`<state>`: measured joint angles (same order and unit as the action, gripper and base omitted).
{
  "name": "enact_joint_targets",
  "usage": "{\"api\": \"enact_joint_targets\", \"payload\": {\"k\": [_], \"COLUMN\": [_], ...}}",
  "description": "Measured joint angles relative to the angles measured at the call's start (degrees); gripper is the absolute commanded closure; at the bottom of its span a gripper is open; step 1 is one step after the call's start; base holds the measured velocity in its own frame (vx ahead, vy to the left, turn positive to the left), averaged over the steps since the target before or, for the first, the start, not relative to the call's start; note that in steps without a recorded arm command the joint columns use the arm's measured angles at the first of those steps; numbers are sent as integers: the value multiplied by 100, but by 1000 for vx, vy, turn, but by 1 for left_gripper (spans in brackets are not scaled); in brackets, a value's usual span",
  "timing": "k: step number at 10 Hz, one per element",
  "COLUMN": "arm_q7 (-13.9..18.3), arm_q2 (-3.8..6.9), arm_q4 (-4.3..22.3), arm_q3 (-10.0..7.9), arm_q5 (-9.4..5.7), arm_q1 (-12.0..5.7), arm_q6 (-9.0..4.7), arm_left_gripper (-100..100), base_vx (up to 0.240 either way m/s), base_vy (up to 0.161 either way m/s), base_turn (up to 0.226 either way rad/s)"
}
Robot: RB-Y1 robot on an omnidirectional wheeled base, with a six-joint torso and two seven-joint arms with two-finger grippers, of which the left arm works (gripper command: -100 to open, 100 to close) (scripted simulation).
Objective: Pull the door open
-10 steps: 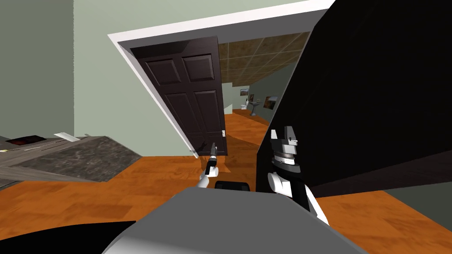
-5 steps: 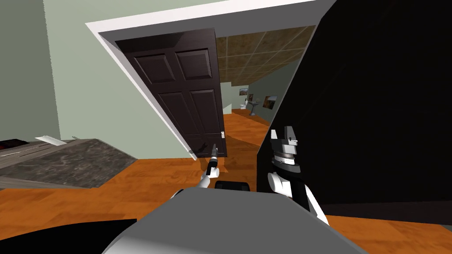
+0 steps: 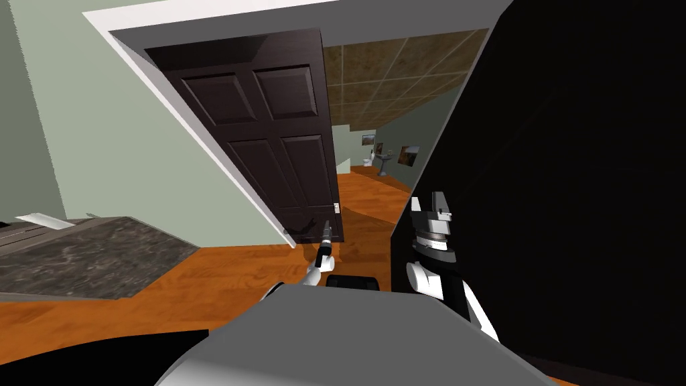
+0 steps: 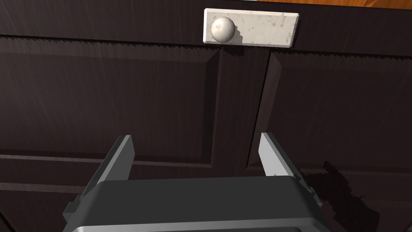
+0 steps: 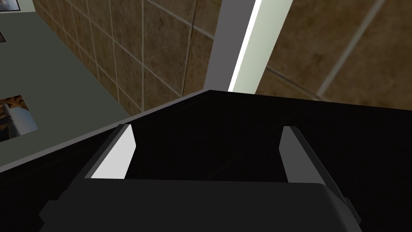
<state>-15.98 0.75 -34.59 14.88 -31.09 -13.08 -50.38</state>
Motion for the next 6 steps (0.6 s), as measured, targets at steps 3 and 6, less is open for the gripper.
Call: {"api": "enact_joint_targets", "payload": {"k": [3, 6], "arm_q7": [-55, -116], "arm_q2": [-75, -166], "arm_q4": [383, 780], "arm_q3": [53, 102], "arm_q5": [-99, -201], "arm_q1": [-153, -324], "arm_q6": [-103, -206], "arm_left_gripper": [-100, -100], "base_vx": [124, 145], "base_vy": [2, -26], "base_turn": [-22, -15]}}
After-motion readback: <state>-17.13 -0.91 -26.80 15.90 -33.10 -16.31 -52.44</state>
